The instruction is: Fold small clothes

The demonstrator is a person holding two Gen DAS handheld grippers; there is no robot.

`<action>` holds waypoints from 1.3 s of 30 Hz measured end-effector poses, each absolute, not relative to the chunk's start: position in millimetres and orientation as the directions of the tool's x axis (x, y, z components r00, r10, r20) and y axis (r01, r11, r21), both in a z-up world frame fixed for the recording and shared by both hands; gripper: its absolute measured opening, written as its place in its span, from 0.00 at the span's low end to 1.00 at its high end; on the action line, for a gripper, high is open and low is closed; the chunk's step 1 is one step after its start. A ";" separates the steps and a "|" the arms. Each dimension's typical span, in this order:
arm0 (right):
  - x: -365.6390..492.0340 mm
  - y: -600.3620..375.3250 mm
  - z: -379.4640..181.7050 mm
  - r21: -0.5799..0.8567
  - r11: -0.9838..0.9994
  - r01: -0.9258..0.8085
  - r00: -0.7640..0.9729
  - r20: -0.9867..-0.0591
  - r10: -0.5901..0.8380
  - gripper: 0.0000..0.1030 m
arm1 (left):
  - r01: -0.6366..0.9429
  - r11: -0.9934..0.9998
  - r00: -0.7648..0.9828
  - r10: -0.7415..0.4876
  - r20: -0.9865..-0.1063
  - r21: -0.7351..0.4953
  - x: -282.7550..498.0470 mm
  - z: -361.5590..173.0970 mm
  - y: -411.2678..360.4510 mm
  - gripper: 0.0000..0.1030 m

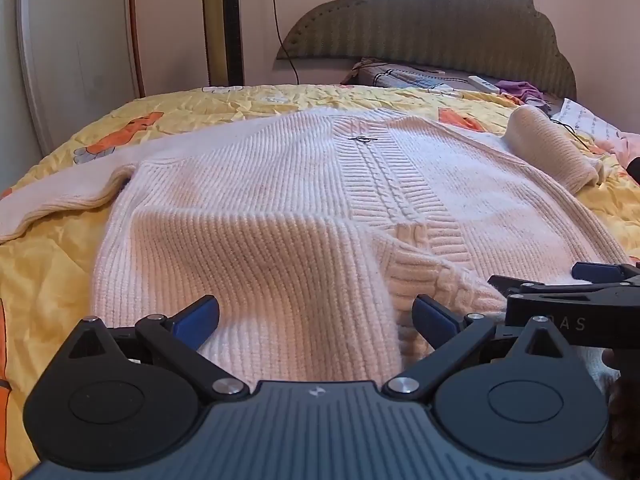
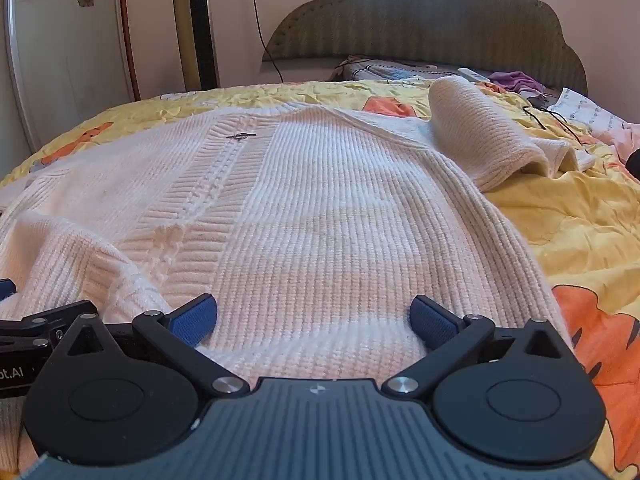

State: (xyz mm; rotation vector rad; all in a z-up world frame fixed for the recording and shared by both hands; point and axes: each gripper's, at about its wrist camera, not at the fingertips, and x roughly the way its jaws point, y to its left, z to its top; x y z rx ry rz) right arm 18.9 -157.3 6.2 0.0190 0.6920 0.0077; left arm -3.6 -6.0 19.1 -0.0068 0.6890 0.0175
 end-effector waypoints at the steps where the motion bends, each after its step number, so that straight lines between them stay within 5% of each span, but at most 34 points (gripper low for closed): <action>1: 19.6 -157.2 7.0 0.013 1.000 -0.003 0.764 -0.645 0.010 0.99 | -0.018 1.000 0.773 0.015 -0.634 0.002 -2.3 22.0 -6.3 1.00; 39: 72.3 -170.4 44.8 -0.034 0.999 -0.026 0.750 -0.661 -0.002 1.00 | -0.046 0.997 0.760 0.000 -0.650 -0.054 44.8 46.7 1.8 1.00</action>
